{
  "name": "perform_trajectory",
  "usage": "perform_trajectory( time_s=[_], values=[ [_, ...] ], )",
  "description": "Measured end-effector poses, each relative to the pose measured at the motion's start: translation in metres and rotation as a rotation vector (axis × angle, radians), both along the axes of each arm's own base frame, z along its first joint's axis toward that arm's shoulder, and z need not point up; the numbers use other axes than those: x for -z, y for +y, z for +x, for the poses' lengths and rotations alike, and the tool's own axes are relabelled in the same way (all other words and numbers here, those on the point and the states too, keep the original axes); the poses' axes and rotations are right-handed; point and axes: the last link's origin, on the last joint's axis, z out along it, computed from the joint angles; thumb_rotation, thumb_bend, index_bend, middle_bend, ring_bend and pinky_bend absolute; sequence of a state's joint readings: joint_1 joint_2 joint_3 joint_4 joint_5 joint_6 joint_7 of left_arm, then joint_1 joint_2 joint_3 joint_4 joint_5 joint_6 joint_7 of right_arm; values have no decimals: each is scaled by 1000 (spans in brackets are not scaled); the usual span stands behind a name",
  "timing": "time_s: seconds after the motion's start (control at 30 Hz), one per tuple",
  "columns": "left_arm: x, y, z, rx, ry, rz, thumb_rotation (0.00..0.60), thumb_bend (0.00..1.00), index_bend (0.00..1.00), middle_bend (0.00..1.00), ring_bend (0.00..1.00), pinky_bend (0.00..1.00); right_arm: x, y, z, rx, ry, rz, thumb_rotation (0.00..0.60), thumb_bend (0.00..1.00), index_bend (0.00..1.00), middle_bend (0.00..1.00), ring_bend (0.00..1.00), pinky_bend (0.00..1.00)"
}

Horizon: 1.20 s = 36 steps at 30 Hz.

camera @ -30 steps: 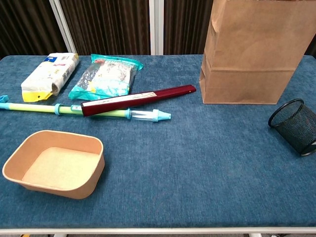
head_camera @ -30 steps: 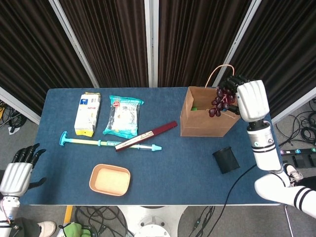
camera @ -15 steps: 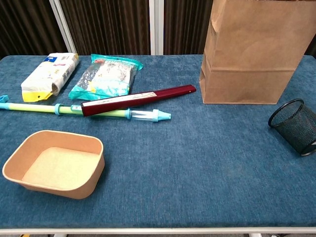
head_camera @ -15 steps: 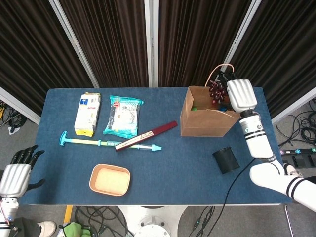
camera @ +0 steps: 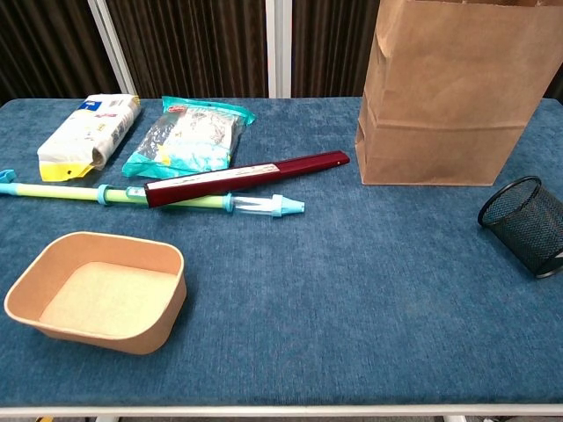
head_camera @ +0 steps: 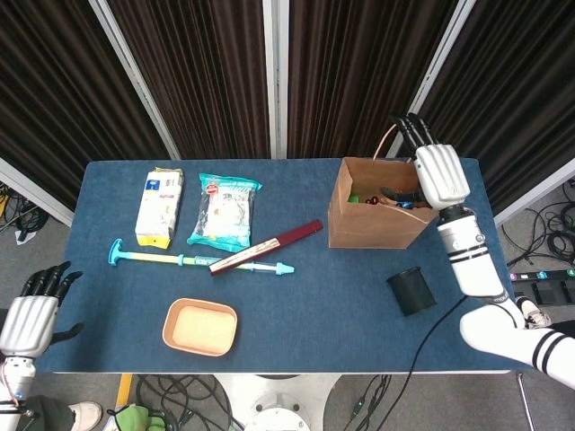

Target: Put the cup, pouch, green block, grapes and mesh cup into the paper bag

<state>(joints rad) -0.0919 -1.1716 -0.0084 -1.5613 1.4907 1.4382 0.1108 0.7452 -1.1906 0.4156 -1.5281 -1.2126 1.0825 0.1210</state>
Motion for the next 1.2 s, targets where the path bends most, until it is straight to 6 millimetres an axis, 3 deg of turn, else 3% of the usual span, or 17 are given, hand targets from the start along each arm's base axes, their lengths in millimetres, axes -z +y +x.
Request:
perform_trajectory(
  time_s=[0.17,0.3,0.6,0.87,1.2],
  values=[
    [0,0,1,2,2,0,600,0,243,196,139,147,1,27,15,-210,-76,21,600,0,22,231,108,329],
    [-1,0,2,5,5,1,600,0,243,196,140,147,10,62,21,-399,-137,108,600,0,74,263,131,336],
    [-3,-2,3,5,5,8,600,0,243,196,139,147,26,121,-12,-516,-132,342,600,48,200,350,258,455],
    [-2,-2,5,13,4,7,600,0,244,196,139,147,24,135,-50,-406,25,408,600,54,263,386,270,479],
    [-1,-4,5,16,1,3,600,0,244,196,140,147,29,118,-111,0,333,488,600,136,296,330,218,411]
  ],
)
